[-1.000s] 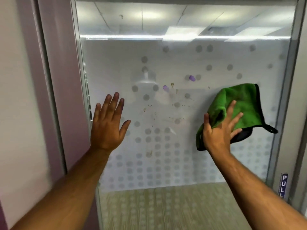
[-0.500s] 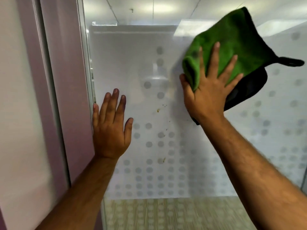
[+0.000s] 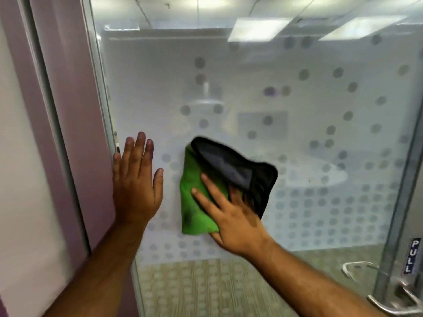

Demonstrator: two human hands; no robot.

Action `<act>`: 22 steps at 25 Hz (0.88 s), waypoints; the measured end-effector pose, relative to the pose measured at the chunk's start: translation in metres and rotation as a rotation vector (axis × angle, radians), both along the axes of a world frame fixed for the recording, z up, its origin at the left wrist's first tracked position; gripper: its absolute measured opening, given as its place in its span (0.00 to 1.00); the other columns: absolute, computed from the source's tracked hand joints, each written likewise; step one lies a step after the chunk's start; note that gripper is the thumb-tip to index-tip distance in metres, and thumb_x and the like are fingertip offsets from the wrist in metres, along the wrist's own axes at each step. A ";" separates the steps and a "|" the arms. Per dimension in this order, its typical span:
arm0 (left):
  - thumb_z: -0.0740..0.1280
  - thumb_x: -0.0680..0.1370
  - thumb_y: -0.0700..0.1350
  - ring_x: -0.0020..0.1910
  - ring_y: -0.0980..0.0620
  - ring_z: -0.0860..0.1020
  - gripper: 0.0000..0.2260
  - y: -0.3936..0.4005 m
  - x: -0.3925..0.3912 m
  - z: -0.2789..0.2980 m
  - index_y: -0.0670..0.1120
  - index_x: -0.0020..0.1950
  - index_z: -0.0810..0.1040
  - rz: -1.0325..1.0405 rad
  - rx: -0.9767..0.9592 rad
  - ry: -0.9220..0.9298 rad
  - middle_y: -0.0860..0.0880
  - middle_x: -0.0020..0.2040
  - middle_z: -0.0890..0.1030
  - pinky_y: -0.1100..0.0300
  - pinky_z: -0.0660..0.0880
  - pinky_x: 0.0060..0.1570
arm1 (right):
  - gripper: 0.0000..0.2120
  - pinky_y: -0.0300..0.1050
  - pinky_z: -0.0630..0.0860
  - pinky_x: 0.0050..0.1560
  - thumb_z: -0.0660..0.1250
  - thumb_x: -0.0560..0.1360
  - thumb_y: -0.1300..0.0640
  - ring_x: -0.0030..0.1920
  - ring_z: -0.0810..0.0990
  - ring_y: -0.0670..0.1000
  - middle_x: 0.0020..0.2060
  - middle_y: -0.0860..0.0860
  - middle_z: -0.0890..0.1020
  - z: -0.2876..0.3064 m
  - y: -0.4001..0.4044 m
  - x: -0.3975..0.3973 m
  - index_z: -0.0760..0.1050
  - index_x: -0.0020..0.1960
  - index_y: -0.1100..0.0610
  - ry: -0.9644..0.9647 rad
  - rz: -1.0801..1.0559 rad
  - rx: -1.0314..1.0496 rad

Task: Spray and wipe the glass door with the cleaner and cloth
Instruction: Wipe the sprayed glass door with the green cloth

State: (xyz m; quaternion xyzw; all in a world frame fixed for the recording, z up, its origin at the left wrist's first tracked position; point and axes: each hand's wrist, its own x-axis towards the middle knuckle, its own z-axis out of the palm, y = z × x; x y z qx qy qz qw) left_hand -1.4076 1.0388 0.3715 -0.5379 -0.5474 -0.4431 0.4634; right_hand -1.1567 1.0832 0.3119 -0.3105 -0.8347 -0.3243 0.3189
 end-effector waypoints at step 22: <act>0.61 0.83 0.50 0.85 0.38 0.56 0.29 0.006 0.004 -0.036 0.43 0.84 0.63 -0.051 -0.042 0.093 0.40 0.85 0.61 0.40 0.47 0.84 | 0.42 0.82 0.44 0.76 0.54 0.79 0.29 0.84 0.46 0.74 0.87 0.52 0.53 0.150 0.008 -0.036 0.52 0.87 0.45 0.418 -0.181 0.125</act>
